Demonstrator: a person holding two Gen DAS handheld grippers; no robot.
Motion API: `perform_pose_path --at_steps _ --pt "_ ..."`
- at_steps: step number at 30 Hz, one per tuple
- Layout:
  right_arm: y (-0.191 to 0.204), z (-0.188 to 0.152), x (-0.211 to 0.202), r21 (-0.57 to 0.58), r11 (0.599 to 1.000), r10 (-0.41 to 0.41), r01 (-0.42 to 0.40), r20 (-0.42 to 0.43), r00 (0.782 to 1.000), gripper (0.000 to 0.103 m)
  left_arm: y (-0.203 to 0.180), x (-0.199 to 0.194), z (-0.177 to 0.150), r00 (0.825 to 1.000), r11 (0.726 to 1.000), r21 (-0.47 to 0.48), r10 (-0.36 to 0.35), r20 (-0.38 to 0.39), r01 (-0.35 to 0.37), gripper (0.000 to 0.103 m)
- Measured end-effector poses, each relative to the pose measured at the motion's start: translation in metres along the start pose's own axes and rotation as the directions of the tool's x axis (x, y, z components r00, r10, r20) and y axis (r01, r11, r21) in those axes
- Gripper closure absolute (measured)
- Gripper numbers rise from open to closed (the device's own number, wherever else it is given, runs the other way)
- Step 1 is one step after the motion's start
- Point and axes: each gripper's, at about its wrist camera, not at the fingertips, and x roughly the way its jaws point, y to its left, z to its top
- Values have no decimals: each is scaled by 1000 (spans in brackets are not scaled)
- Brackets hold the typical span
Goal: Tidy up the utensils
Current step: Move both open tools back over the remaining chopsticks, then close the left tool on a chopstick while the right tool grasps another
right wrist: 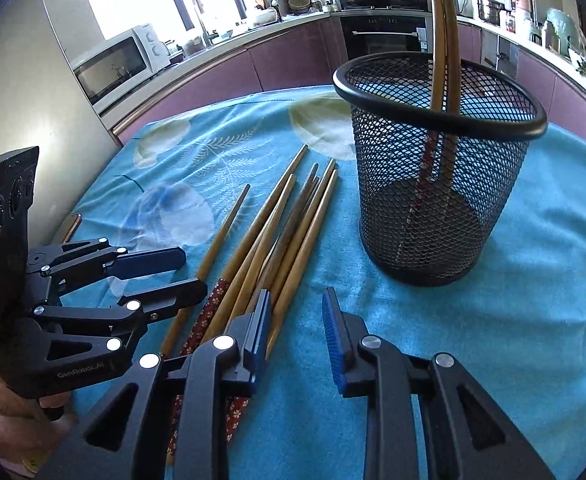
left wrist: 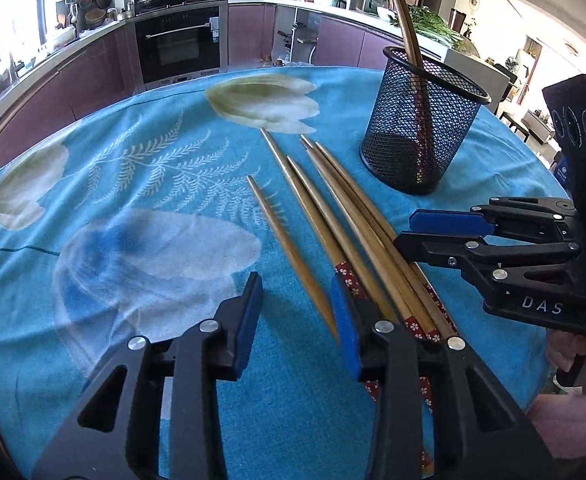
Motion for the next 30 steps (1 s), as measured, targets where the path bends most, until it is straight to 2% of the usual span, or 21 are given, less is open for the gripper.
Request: perform_pose_path --at_steps 5,13,16,19,21,26,30 --pt "0 0 -1 -15 999 -36 36 -11 999 81 2 0 0 1000 1000 5 7 -7 -7 74" --pt "0 4 6 -8 998 -62 62 -7 998 80 2 4 4 1000 1000 4 14 -10 -14 75" --pt "1 6 8 -11 997 -73 73 4 997 81 3 6 7 1000 1000 -8 21 -6 -21 77" --pt "1 7 10 -2 997 -80 80 12 997 86 4 7 8 999 999 -22 33 -4 -33 81" --pt "-1 7 10 11 998 -66 66 10 998 95 6 7 8 999 999 -33 38 -4 -38 85" --pt "-5 6 8 38 998 -47 46 12 999 96 10 6 6 999 996 -76 35 -1 -35 93" --pt "-6 4 2 40 998 -41 40 21 999 98 11 5 4 999 996 -86 37 -1 -36 95"
